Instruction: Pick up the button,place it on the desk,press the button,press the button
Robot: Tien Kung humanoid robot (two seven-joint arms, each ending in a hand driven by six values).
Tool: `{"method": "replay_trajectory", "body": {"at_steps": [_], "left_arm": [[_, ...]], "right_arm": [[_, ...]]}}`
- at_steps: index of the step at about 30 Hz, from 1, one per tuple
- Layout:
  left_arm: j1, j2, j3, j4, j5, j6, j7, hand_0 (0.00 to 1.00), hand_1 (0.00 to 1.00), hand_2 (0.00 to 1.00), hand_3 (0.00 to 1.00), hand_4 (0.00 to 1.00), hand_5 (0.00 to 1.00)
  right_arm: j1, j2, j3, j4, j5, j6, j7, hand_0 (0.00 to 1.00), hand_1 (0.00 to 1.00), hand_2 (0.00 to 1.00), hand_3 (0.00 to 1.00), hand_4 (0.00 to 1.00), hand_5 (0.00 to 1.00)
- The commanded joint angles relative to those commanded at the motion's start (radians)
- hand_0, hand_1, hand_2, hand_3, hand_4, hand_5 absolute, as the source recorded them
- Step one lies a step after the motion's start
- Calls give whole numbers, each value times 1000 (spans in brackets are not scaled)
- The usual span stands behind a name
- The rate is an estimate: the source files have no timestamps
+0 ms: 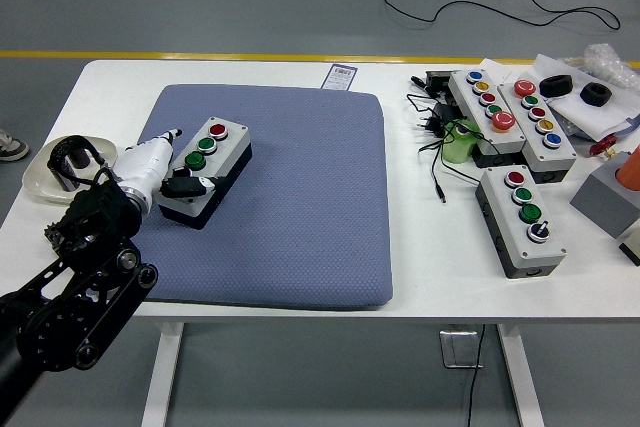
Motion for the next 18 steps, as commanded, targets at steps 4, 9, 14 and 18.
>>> {"method": "replay_trajectory", "body": {"at_steps": [4, 9, 14, 18], "left_arm": [[-20, -14, 14, 32, 58, -33, 5, 998, 998, 998, 998, 998, 570], [-45, -28, 29, 60, 102, -62, 5, 915, 998, 998, 998, 998, 453], [-67, -38, 39, 80, 111, -72, 5, 809, 985, 998, 998, 998, 435], [-81, -45, 44, 103, 111, -77, 5, 723, 920, 998, 998, 998, 416]], "right_arm": [[0, 0, 0, 0, 0, 0, 0, 654, 650, 687, 602, 440, 323], [0, -1, -1, 0, -1, 1, -1, 655, 649, 687, 602, 440, 323], [-1, -2, 1, 0, -3, 1, 0, 655, 650, 687, 602, 440, 323], [-1, -2, 3, 0, -4, 1, 1, 655, 649, 687, 602, 440, 322]]}}
